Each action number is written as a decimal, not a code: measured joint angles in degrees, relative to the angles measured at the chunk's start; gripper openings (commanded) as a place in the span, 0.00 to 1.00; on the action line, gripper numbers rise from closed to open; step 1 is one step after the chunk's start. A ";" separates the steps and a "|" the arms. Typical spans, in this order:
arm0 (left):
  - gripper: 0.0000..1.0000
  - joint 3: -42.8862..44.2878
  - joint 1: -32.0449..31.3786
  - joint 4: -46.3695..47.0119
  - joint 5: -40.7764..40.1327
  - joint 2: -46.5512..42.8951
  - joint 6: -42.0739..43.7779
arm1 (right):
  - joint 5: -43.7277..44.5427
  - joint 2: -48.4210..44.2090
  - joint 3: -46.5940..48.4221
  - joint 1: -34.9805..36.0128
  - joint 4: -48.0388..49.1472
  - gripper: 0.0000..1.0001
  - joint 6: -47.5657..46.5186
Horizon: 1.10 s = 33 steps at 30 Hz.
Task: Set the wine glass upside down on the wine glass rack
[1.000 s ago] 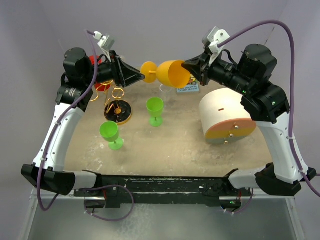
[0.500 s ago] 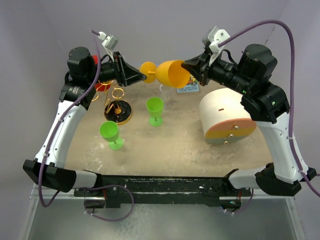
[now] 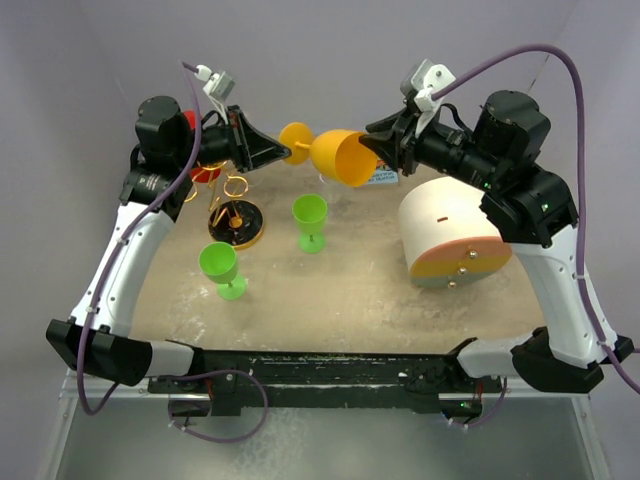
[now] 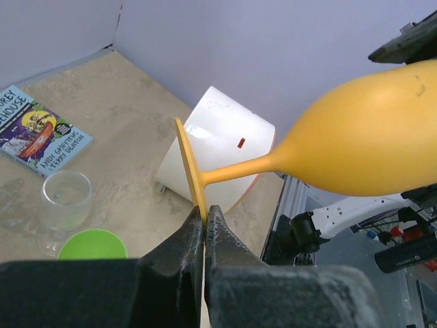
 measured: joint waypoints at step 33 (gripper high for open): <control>0.00 9.29 14.75 -23.23 -40.65 -16.00 39.76 | 5.40 -4.94 -11.56 -0.66 -1.42 0.88 -9.38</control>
